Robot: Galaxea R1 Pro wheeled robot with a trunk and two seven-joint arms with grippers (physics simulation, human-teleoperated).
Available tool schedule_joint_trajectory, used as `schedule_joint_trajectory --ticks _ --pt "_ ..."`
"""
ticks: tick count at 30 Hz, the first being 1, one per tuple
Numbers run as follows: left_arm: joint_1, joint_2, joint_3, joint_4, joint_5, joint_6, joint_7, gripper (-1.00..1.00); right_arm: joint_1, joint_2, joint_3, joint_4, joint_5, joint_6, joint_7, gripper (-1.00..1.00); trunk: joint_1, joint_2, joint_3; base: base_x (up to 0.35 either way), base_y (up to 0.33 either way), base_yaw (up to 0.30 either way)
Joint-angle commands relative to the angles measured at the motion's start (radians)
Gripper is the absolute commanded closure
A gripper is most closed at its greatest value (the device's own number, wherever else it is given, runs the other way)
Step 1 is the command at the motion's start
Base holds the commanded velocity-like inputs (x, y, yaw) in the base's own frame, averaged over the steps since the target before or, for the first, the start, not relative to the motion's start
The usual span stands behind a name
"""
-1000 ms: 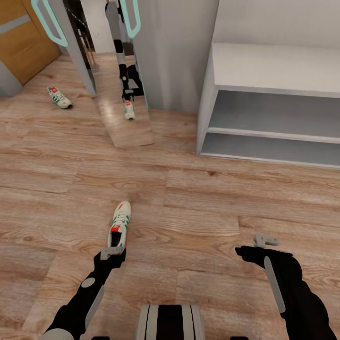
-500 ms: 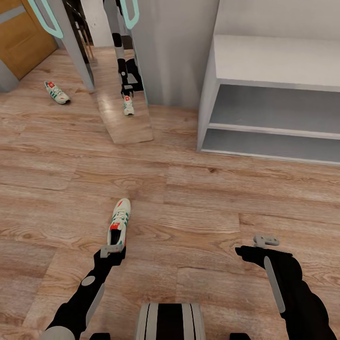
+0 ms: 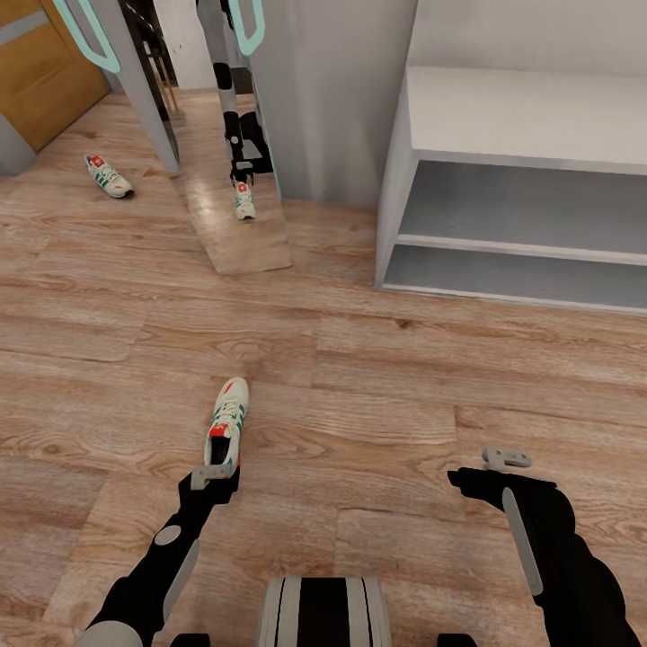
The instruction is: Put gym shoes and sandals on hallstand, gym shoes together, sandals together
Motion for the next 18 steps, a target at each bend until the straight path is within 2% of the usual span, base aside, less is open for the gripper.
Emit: schedule_joint_trajectory --ticks 1,18 --pt "0.0 0.0 0.0 0.0 0.0 0.0 0.0 -1.0 0.0 0.0 0.0 0.0 0.0 0.0 0.0 -1.0 0.0 0.0 0.0 0.0 0.0 0.0" --pt "0.001 0.0 0.002 -0.001 0.0 0.0 0.003 -1.0 0.0 0.0 -0.001 0.0 0.0 0.0 0.0 -1.0 0.0 0.0 0.0 0.01 0.0 0.0"
